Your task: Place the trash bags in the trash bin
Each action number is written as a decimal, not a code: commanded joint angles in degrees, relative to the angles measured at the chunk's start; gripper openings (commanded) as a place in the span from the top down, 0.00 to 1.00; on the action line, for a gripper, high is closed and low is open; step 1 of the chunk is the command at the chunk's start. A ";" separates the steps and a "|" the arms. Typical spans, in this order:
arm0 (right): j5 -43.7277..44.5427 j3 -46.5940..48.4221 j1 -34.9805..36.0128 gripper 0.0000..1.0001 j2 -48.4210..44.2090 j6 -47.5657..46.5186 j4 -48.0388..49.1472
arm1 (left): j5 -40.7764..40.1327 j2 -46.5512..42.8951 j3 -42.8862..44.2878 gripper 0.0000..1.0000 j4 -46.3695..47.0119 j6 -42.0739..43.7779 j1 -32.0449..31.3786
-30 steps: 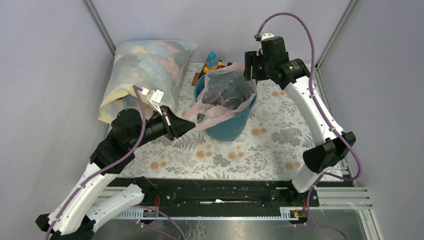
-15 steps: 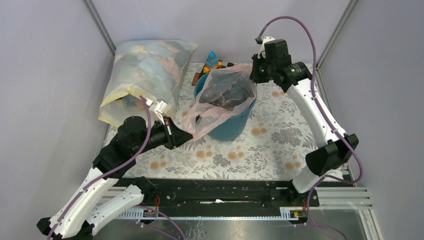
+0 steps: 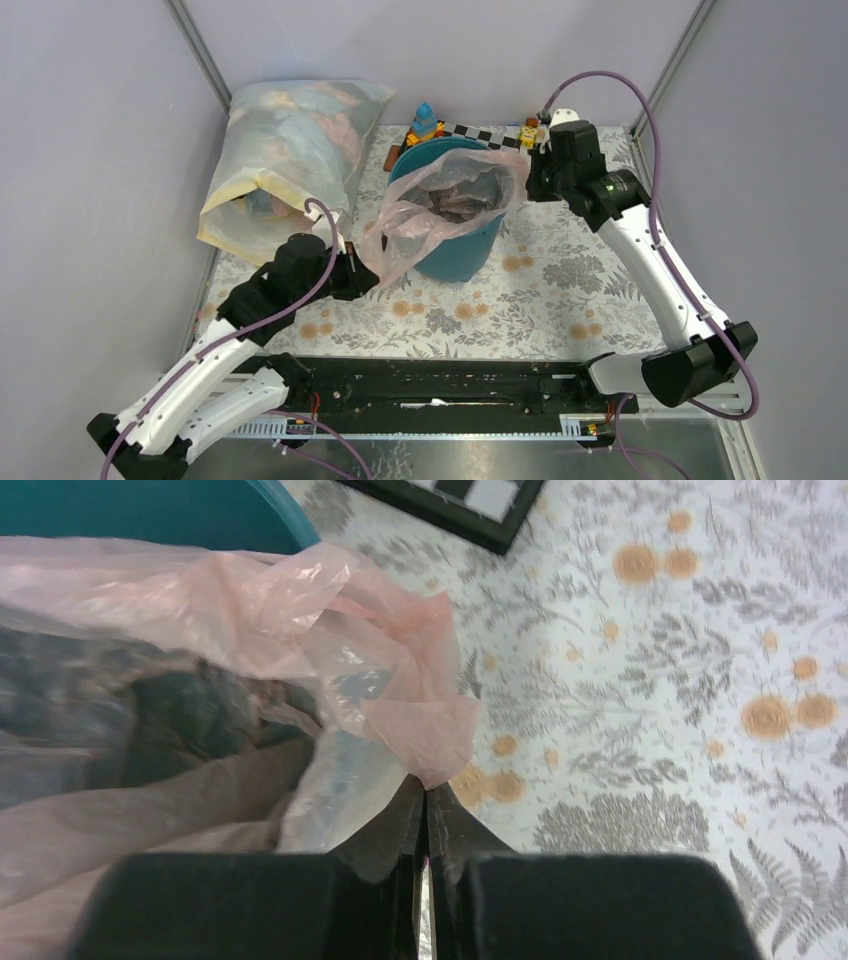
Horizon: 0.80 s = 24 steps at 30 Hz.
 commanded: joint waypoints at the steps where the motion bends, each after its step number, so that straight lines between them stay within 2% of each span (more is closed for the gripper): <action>1: 5.61 -6.55 -0.20 0.95 -3.41 1.30 2.54 | -7.07 1.72 -2.98 1.00 0.84 1.11 0.32; 6: 8.89 -13.42 -0.22 0.93 -7.54 2.69 5.41 | -11.07 3.03 -4.57 1.00 2.27 0.88 0.32; 10: 7.98 -15.31 -0.30 0.85 -7.57 2.86 7.96 | -14.40 7.31 -4.33 1.00 5.10 0.96 0.27; 14: 8.11 -14.58 -0.30 0.80 -5.08 2.58 10.11 | -18.92 10.96 -2.63 1.00 7.97 0.22 0.36; 19: 8.40 -10.12 -1.14 0.62 -1.03 1.39 10.54 | -23.31 11.75 0.54 1.00 11.88 0.42 0.60; 24: 5.74 -6.28 -3.28 0.60 2.56 0.92 10.95 | -24.82 16.20 5.10 1.00 12.79 1.98 2.26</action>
